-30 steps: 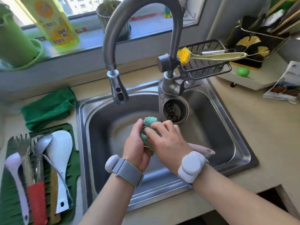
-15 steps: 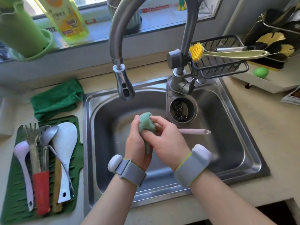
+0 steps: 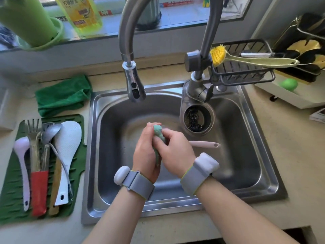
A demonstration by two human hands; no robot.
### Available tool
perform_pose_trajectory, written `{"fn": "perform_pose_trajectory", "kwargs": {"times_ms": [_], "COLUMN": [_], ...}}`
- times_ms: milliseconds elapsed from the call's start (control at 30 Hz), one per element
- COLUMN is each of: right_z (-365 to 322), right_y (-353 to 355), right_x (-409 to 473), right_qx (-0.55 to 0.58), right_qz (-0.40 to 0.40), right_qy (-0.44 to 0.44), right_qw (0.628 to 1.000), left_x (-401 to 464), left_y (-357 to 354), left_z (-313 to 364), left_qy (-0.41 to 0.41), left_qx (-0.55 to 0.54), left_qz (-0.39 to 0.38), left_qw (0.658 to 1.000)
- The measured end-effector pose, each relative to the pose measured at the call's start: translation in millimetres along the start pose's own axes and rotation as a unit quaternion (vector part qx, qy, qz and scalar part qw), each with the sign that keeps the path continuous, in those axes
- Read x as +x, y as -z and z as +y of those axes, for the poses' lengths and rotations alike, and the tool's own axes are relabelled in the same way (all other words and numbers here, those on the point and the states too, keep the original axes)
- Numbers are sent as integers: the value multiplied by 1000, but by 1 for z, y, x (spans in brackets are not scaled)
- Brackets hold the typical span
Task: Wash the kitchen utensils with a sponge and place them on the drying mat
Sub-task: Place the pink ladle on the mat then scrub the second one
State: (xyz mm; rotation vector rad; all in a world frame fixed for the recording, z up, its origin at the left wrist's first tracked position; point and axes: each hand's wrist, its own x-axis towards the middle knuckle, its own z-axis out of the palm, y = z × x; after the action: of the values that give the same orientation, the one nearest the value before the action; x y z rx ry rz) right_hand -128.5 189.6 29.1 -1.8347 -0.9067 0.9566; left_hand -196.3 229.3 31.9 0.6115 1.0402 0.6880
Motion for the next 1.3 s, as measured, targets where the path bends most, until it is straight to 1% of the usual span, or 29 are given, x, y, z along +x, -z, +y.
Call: {"fn": "perform_pose_trajectory", "kwargs": {"times_ms": [33, 67, 100, 133, 167, 200, 233, 300, 367, 500, 533, 600, 667, 734, 767, 867, 934, 1000, 1067, 1100, 1134, 1234, 1300], "right_z": [2, 6, 8, 12, 17, 25, 34, 49, 53, 23, 20, 32, 61, 80, 78, 38, 24, 41, 72, 80, 80, 61, 59], "right_y": [1, 1, 2, 6, 10, 16, 25, 45, 49, 4, -1, 11, 38, 58, 56, 17, 7, 30, 58, 63, 61, 33, 31], "right_x": [-3, -3, -4, -3, -3, -4, -5, -6, -8, -4, -2, -1, -5, -13, -15, -7, -7, -7, -11, -13, -13, -11, -7], "right_qx": [-115, -211, -278, -321, -347, -360, -357, -318, -300, -298, -305, -322, -339, -316, -304, -276, -288, -324, -337, -326, -296, -165, -136], "right_qz": [26, 58, 91, 113, 126, 132, 136, 142, 147, 130, 133, 140, 148, 159, 164, 152, 146, 164, 194, 198, 195, 154, 151], "right_qy": [84, 149, 193, 217, 222, 211, 186, 115, 76, 138, 147, 143, 99, 25, 13, 79, 118, 84, 5, -20, -25, -8, 15], "right_qw": [989, 964, 937, 915, 903, 899, 905, 930, 940, 935, 932, 925, 924, 935, 938, 946, 939, 928, 921, 924, 935, 974, 979], "left_x": [0, 1, 2, 2, 3, 3, 5, 7, 7, 6, 6, 6, 7, 8, 8, 7, 7, 8, 9, 10, 11, 11, 10], "left_y": [0, -1, -2, -2, -1, -1, 1, 5, 4, -5, -6, -2, 6, 9, 6, -4, -6, -1, 4, 5, 4, -2, -3], "left_z": [2, 2, 2, 2, 3, 6, 10, 18, 21, 10, 8, 12, 19, 22, 22, 16, 17, 21, 26, 26, 26, 23, 23], "left_qy": [-6, -14, -25, -34, -35, -34, -39, -50, -57, -39, -40, -41, -50, -52, -48, -34, -28, -38, -47, -50, -49, -44, -47], "left_qx": [3, 13, 25, 35, 35, 30, 24, 28, 28, 26, 26, 29, 30, 36, 40, 47, 41, 32, 30, 29, 31, 45, 46], "left_qz": [7, 14, 21, 33, 45, 56, 65, 69, 79, 85, 89, 95, 100, 103, 100, 86, 84, 86, 93, 96, 97, 89, 86], "left_qw": [1000, 1000, 999, 998, 998, 997, 997, 996, 995, 995, 995, 994, 993, 993, 993, 995, 995, 995, 994, 994, 994, 994, 994]}}
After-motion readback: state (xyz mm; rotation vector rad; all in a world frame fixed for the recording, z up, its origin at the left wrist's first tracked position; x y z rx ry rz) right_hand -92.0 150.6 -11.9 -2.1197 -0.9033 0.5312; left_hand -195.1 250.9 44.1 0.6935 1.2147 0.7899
